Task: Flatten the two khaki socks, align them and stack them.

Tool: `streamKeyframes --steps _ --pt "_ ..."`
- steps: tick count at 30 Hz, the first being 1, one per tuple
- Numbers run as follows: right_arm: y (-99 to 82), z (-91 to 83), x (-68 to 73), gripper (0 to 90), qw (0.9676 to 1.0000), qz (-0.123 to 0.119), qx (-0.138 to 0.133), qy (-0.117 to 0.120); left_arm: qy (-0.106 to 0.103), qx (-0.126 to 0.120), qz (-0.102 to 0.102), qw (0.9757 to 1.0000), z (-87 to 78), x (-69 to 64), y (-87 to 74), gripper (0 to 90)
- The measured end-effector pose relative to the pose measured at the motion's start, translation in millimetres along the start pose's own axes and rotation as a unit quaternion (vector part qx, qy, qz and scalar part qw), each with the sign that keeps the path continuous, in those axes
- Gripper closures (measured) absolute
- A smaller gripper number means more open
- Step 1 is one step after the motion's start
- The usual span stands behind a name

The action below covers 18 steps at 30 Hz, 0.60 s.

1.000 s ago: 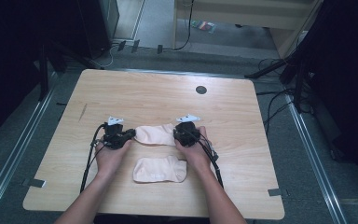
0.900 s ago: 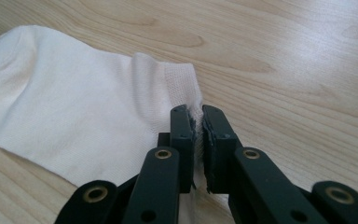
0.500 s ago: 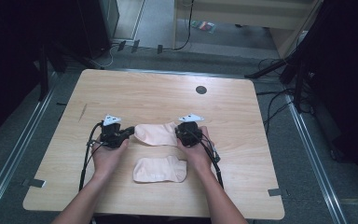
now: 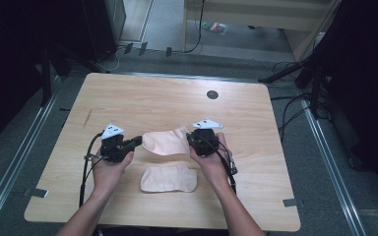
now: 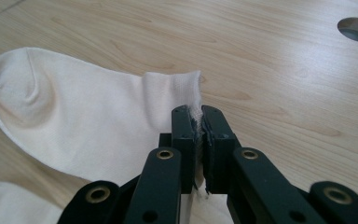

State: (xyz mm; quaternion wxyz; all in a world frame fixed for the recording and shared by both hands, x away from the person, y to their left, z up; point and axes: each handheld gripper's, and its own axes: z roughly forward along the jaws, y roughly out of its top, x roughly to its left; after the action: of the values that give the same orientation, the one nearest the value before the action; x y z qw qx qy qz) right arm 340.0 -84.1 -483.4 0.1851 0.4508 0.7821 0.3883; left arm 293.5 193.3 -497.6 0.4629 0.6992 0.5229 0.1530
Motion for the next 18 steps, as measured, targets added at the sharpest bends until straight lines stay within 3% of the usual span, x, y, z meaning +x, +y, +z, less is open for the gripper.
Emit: streamKeyframes --steps 9,18 --pt "-8.7 -26.6 9.7 85.6 0.9999 0.0 0.002 0.011 -0.019 0.003 0.003 0.9998 -20.6 -7.1 -14.1 90.0" --pt "-38.6 -47.8 20.4 85.6 0.9997 0.001 0.016 0.021 -0.041 0.027 0.008 0.9988 -38.2 -18.0 -39.6 90.0"
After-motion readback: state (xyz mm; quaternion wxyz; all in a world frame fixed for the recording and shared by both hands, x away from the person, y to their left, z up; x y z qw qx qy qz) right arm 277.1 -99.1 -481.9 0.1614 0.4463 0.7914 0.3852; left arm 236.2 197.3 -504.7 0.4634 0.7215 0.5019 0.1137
